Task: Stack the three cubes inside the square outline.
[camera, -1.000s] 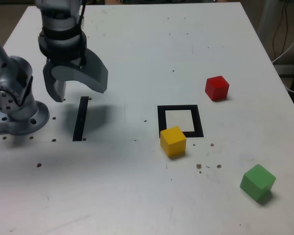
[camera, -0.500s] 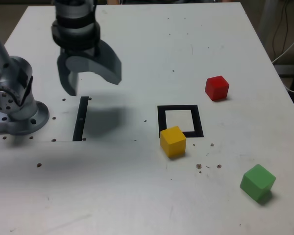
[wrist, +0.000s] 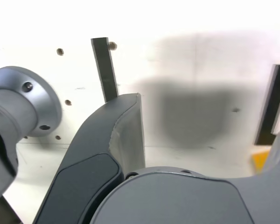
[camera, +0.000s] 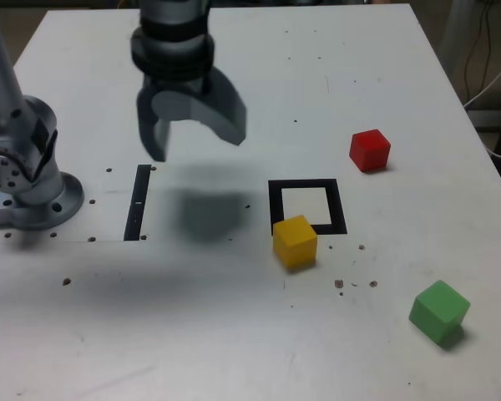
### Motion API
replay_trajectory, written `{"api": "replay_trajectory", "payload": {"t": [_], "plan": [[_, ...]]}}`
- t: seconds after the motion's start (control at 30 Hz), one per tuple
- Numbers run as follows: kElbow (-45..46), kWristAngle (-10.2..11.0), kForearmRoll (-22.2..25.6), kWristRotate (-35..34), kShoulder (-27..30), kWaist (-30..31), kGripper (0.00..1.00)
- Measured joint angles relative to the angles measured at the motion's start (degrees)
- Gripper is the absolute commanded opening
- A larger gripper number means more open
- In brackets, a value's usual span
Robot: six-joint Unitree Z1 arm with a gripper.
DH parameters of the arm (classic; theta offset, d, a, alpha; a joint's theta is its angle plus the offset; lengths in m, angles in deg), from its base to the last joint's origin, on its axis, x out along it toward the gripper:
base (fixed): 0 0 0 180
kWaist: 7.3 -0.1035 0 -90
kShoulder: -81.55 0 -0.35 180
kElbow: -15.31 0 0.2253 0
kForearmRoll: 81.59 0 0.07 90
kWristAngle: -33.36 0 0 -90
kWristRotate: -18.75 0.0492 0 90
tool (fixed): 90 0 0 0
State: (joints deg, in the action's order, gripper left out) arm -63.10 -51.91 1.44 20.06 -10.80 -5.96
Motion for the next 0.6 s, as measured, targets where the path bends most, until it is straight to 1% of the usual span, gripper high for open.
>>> {"api": "replay_trajectory", "payload": {"t": [0.2, 0.27, 0.33, 0.4, 0.47, 0.6], "plan": [[-9.6, 0.4, 5.7, 1.3, -5.3, 0.0, 1.00], [-13.0, 0.5, 7.4, 1.4, -7.9, 0.0, 1.00], [-16.3, 0.2, 8.7, 1.4, -10.6, 0.0, 1.00], [-20.1, -0.6, 10.4, 1.4, -13.4, 0.0, 1.00], [-23.4, -1.1, 11.9, 1.4, -15.0, 0.0, 1.00], [-29.1, -1.1, 14.0, 1.4, -17.6, 0.0, 1.00]]}}
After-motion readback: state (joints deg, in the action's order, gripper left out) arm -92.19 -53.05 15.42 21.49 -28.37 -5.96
